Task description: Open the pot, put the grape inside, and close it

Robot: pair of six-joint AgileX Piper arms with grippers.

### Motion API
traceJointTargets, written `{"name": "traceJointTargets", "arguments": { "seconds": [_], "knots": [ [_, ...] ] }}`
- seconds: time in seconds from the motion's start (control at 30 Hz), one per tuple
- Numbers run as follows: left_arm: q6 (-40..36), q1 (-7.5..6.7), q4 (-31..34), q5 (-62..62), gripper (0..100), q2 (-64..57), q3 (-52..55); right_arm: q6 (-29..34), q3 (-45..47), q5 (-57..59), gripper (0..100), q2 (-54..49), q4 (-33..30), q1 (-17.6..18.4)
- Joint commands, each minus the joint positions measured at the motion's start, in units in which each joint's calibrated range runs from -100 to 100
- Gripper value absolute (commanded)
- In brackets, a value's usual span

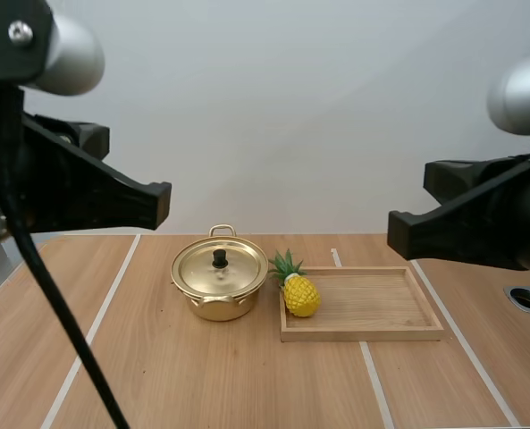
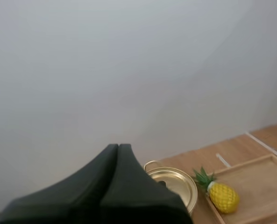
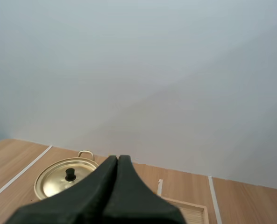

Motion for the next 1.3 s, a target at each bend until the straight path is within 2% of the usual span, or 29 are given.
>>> {"name": "traceJointTargets", "arguments": {
  "seconds": [0.0, 0.17, 0.3, 0.5, 0.7, 0.8, 0.87, 1.03, 1.13, 1.27],
  "knots": [
    [-11.1, 0.17, 6.3, -12.6, 0, -2.8, 7.7, 6.8, 6.0, -10.8, 0, -2.8, -6.8, -0.2],
    [-19.4, 1.75, 10.7, -17.7, 0, -5.2, 14.9, 15.5, 13.1, -18.7, 0, -2.8, -15.2, -0.2],
    [-20.4, 2.50, 10.9, -24.0, 0, -6.9, 19.9, 15.8, 17.7, -24.8, 0, -2.8, -17.5, -0.2],
    [-20.4, 2.75, 11.0, -27.6, 0, -10.7, 24.7, 15.8, 22.3, -25.6, 0, -2.8, -17.6, -0.5],
    [-20.6, 2.75, 11.2, -28.0, 0, -13.1, 30.3, 15.8, 23.3, -25.2, 0, -2.8, -17.6, -3.2],
    [-20.9, 2.75, 11.4, -32.7, 0, -13.1, 33.4, 15.8, 23.9, -26.0, 0, -2.8, -17.6, -4.0],
    [-20.8, 2.75, 11.4, -37.7, 0, -13.1, 35.8, 15.8, 25.9, -30.5, 0, -2.8, -17.6, -4.0],
    [-15.1, 2.75, 11.4, -57.8, 0, -13.1, 42.2, 15.8, 35.7, -52.7, 0, -2.8, -18.0, -4.0],
    [-15.4, 2.75, 11.4, -59.3, 0, -13.1, 45.3, 15.8, 41.8, -59.8, 0, -2.8, -18.0, -4.0],
    [-15.4, 2.75, 11.4, -59.3, 0, -13.1, 51.7, 15.8, 49.3, -63.4, 0, -2.8, -18.0, -4.0]
  ]
}}
